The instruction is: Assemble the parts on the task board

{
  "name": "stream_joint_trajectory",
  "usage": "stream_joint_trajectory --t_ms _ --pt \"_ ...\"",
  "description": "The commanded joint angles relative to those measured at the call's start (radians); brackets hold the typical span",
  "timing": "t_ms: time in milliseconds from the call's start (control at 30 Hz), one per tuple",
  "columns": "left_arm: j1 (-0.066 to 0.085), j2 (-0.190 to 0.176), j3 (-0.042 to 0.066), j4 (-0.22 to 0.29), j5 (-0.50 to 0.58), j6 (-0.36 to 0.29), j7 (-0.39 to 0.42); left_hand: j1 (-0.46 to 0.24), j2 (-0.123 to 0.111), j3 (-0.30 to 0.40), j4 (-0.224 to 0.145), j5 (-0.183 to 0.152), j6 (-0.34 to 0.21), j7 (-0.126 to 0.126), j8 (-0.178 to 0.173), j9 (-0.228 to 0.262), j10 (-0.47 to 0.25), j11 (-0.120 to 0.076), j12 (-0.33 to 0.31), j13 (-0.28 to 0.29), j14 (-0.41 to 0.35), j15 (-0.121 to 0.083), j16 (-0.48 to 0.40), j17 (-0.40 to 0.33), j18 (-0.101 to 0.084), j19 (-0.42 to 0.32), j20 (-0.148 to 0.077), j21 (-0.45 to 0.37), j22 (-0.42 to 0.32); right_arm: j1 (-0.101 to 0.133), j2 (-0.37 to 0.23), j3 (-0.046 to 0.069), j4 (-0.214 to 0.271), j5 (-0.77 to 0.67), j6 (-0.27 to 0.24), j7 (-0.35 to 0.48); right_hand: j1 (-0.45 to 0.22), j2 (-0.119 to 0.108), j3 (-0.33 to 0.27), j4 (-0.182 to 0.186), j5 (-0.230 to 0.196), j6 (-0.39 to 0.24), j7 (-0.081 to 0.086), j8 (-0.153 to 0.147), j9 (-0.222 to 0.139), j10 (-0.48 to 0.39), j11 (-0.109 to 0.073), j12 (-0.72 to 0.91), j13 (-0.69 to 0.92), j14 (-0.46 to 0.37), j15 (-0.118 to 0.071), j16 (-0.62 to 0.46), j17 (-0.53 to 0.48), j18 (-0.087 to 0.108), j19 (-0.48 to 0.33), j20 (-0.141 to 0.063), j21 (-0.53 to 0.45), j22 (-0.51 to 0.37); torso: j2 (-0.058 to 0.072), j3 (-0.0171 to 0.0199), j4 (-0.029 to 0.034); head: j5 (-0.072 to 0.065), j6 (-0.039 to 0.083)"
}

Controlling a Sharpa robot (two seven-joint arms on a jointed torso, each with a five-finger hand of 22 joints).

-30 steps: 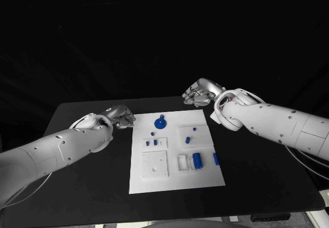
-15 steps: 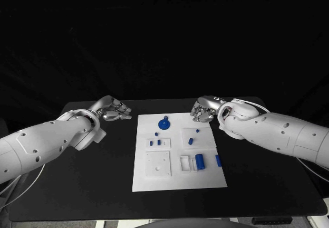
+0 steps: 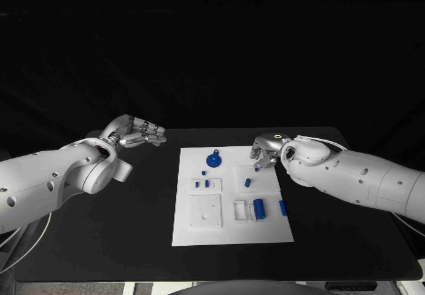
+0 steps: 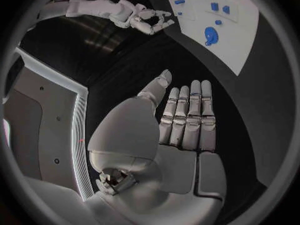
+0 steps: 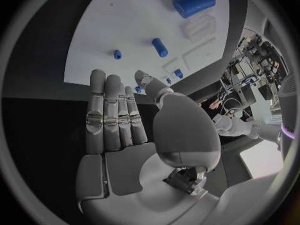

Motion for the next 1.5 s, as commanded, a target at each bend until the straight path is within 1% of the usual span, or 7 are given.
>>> stream_joint_trajectory --t_ms 33,267,367,600,700,867,1500 --pt "0.003 -0.005 0.001 0.015 0.101 -0.003 0.044 0.011 0.003 -0.011 0.0 -0.005 -0.007 -0.001 -0.004 0.0 -0.009 0.001 -0.003 -0.001 -0.01 0.003 -0.004 0.0 0.001 0.005 0.003 0.0 -0.038 -0.006 0.007 -0.001 -0.013 -0.066 0.019 -0.056 0.003 -0.013 0.006 0.004 -0.016 -0.013 0.004 -0.001 -0.002 -0.017 0.003 -0.005 -0.001 0.0 0.008 0.006 -0.003 0.019 0.001 0.007 -0.005 -0.003 0.003 0.0023 -0.0014 0.0 0.002" --pt "0.004 -0.009 0.001 0.027 0.117 0.0 0.051 0.015 0.016 -0.039 -0.004 -0.004 -0.008 0.002 -0.003 0.0 -0.013 0.005 -0.002 -0.001 -0.014 0.006 -0.004 0.0 0.001 0.032 0.004 0.004 -0.174 -0.017 0.023 -0.004 -0.037 -0.077 0.011 -0.066 0.012 -0.023 0.017 0.012 -0.027 -0.022 0.005 0.0 -0.001 -0.034 0.007 -0.005 -0.001 -0.002 0.01 0.011 -0.012 0.024 0.003 0.011 -0.006 -0.01 0.004 0.0044 -0.0008 -0.002 0.0" --pt "0.004 -0.009 0.001 0.028 0.119 0.001 0.052 0.015 0.017 -0.041 -0.005 -0.005 -0.007 0.003 -0.004 -0.001 -0.013 0.006 -0.003 -0.001 -0.014 0.007 -0.004 0.0 0.0 0.035 0.004 0.005 -0.187 -0.02 0.03 -0.008 -0.044 -0.079 0.01 -0.065 0.015 -0.021 0.029 0.015 -0.032 -0.021 0.004 0.0 -0.001 -0.03 0.006 -0.005 -0.001 -0.003 0.01 0.015 -0.015 0.025 0.002 0.01 -0.004 -0.009 0.004 0.0042 -0.001 -0.005 -0.002" --pt "0.004 -0.007 0.001 0.028 0.122 0.007 0.053 0.015 0.02 -0.045 -0.006 -0.004 -0.007 0.006 -0.004 -0.001 -0.013 0.007 -0.002 -0.001 -0.014 0.009 -0.004 0.0 0.0 0.04 0.004 0.005 -0.208 -0.028 0.046 -0.015 -0.057 -0.08 -0.001 -0.069 0.013 -0.019 0.097 0.016 -0.061 -0.002 0.003 0.0 -0.001 -0.006 0.0 -0.005 -0.001 -0.004 0.004 0.025 -0.013 0.024 0.0 0.005 0.011 0.01 0.005 0.0062 -0.0018 -0.009 -0.004" --pt "0.004 -0.006 0.001 0.028 0.123 0.008 0.054 0.015 0.02 -0.045 -0.006 -0.005 -0.007 0.007 -0.004 -0.001 -0.012 0.008 -0.003 -0.001 -0.013 0.009 -0.004 0.0 0.001 0.042 0.004 0.006 -0.21 -0.03 0.051 -0.016 -0.064 -0.081 0.001 -0.069 0.014 -0.014 0.116 0.017 -0.066 0.011 0.0 0.0 -0.001 0.006 -0.004 -0.005 -0.001 -0.004 0.002 0.028 -0.012 0.023 -0.003 0.002 0.019 0.022 0.005 0.0027 -0.0001 -0.012 -0.005" --pt "0.004 -0.005 0.001 0.029 0.124 0.014 0.052 0.014 0.021 -0.046 -0.006 -0.004 -0.007 0.006 -0.004 -0.001 -0.012 0.008 -0.003 -0.001 -0.012 0.009 -0.004 0.0 0.001 0.043 0.004 0.006 -0.212 -0.036 0.059 -0.017 -0.075 -0.081 0.007 -0.072 0.015 -0.008 0.138 0.017 -0.077 0.022 -0.002 0.0 0.0 0.019 -0.007 -0.005 -0.001 -0.005 -0.001 0.032 -0.01 0.023 -0.008 -0.001 0.029 0.039 0.006 0.0033 -0.0009 -0.013 -0.008" --pt "0.004 -0.004 0.001 0.032 0.125 0.023 0.048 0.013 0.024 -0.047 -0.004 -0.004 -0.009 0.007 -0.004 -0.001 -0.012 0.009 -0.003 -0.001 -0.012 0.01 -0.004 0.0 0.002 0.045 0.005 0.006 -0.219 -0.057 0.086 -0.021 -0.115 -0.09 0.005 -0.071 0.016 0.006 0.167 0.016 -0.092 0.031 -0.003 0.0 0.0 0.022 -0.009 -0.005 -0.001 -0.004 -0.003 0.036 -0.007 0.026 -0.012 -0.003 0.042 0.065 0.007 0.0039 -0.0031 -0.016 -0.01"
